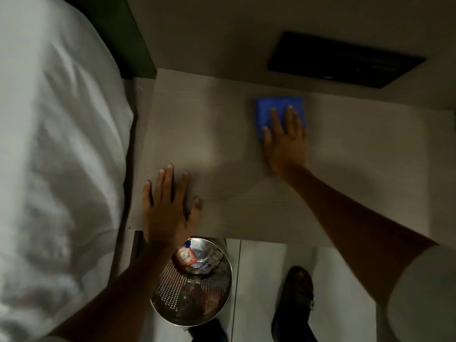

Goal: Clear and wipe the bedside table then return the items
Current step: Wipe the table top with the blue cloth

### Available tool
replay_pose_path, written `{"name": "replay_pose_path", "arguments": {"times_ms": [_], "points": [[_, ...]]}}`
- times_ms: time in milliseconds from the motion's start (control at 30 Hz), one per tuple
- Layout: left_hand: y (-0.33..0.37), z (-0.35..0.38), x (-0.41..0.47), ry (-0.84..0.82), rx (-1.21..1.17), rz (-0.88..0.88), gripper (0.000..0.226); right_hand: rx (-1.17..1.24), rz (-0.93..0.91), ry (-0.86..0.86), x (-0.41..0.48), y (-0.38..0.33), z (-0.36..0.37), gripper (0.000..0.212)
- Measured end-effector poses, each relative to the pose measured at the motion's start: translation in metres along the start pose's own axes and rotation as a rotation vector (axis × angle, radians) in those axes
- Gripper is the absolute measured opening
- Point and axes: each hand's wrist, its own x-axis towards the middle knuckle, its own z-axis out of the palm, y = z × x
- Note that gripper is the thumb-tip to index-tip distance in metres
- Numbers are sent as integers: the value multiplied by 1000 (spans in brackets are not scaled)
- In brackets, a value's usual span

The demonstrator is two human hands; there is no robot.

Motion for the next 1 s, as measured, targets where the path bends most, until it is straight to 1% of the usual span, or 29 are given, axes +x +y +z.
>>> {"name": "replay_pose_path", "arguments": {"times_ms": [67,133,200,233,267,300,400,500,567,633,700,733,767,833,900,1000], "points": [[1,-1,1,3,-13,-7,71,-47,168,49,-6,59,-14,53],[1,-3,1,12,-10,-8,70,-57,346,73,-14,97,-26,54],[2,-5,1,10,1,-5,71,-24,450,72,-17,104,-30,54],[1,-5,0,6,4,-4,71,-1,471,65,-16,95,-29,54],[1,-6,0,3,3,-3,71,16,463,53,-15,80,-26,53],[1,-7,0,-1,-3,-1,71,20,417,46,-14,61,-21,53],[1,-10,-1,-24,-14,-9,71,21,181,15,-18,-13,-2,52],[1,-14,0,-79,-49,-14,71,45,28,-82,-19,-87,12,54],[3,-19,1,-100,-92,-29,67,42,-130,-157,-24,-132,19,53],[0,-22,-6,-72,-201,-95,61,32,-284,-219,-35,-168,26,51],[-8,-18,-27,-22,-262,-208,58,-9,-389,-228,-53,-184,34,49],[-11,-15,-43,-22,-241,-234,58,-19,-416,-231,-64,-181,36,49],[-15,-13,-58,-39,-201,-225,60,-18,-427,-231,-74,-173,37,49],[-21,-11,-78,-84,-107,-155,65,-3,-387,-198,-89,-139,35,50],[-26,-12,-90,-93,-70,-98,68,21,-278,-165,-97,-92,28,49],[-33,-14,-102,-118,-97,-38,74,-8,-55,-90,-89,-7,7,50]]}}
